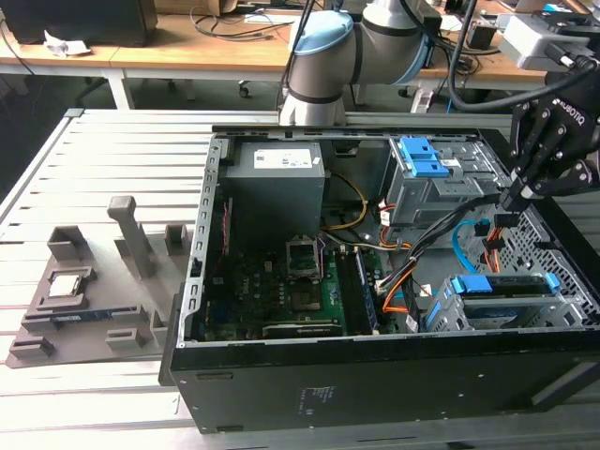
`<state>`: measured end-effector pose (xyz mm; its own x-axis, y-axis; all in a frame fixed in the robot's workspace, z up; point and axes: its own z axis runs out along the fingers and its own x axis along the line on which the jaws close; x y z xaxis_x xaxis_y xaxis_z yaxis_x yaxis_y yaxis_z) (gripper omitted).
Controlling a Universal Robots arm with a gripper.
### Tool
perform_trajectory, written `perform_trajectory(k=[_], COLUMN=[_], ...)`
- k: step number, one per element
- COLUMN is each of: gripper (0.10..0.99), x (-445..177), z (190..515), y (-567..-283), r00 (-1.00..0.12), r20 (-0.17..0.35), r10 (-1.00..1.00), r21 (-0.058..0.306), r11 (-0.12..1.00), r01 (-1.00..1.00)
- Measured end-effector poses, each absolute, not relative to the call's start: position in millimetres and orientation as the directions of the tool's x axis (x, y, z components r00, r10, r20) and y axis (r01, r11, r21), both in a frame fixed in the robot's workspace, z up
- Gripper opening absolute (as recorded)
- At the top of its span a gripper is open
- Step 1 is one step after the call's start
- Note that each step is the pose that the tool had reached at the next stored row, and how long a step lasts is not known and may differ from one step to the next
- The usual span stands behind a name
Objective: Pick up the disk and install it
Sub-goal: 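Insert the first disk wire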
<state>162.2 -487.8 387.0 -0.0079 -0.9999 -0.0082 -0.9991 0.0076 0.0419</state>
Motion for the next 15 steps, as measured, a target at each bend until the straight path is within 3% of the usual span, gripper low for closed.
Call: perform_trajectory(k=[2, 4, 5, 15], gripper=[0.114, 0.235, 0.361, 0.361], x=[162, 162, 162, 169], z=[387, 387, 387, 366], y=[-488, -488, -488, -484], r00=[-0.008, -0.008, -0.008, -0.008], r20=[-0.008, -0.008, -0.008, 0.003], r10=[-1.000, -1.000, -1.000, -1.000], r21=[0.042, 0.042, 0.042, 0.042], r11=[0.008, 0.008, 0.008, 0.008], r01=[-0.999, -0.999, -0.999, -0.999])
